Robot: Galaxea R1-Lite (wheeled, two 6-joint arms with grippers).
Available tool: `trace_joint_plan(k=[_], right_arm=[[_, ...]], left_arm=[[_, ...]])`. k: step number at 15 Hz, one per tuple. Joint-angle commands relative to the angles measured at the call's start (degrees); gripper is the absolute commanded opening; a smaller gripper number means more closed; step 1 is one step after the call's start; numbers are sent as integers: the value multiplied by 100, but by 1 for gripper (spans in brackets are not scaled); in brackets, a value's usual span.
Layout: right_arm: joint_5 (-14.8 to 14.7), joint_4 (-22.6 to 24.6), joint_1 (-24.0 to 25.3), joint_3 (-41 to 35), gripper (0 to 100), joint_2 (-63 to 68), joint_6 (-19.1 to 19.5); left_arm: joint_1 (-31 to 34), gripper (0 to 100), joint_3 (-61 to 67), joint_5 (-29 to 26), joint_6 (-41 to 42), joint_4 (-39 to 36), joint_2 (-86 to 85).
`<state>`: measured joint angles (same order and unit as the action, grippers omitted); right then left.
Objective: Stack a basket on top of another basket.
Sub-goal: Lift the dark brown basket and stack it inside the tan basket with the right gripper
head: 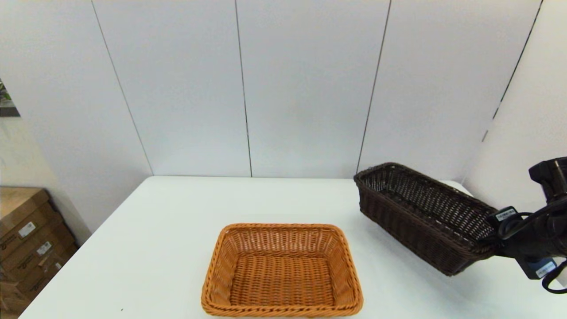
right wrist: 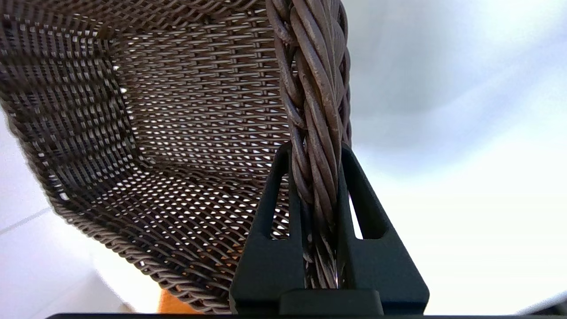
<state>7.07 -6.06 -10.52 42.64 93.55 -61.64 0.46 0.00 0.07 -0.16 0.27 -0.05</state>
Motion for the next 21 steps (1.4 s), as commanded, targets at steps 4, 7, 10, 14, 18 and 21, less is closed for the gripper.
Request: trace_joint_plan(k=[4,7,10,14,18,21], right_arm=[[172,43,6,-107,0,-329,-15],[585,43,94,-107,0,-777,73],[963,-53,367,-63,0,-1295,301],[1262,-203,1210,-46,0,-1691,626],[1270,-405,2274,121,0,-1981,670],[1253,-554,2933,288,0,-2069,688]], left_arm=[[6,100,9,1,-2,0,-4],[6,100,9,1,-2,0,-4],[-2,100,9,1,-2,0,-4],[-2,100,9,1,-2,0,-4],[-2,100,9,1,-2,0,-4],[6,100,9,1,-2,0,-4]])
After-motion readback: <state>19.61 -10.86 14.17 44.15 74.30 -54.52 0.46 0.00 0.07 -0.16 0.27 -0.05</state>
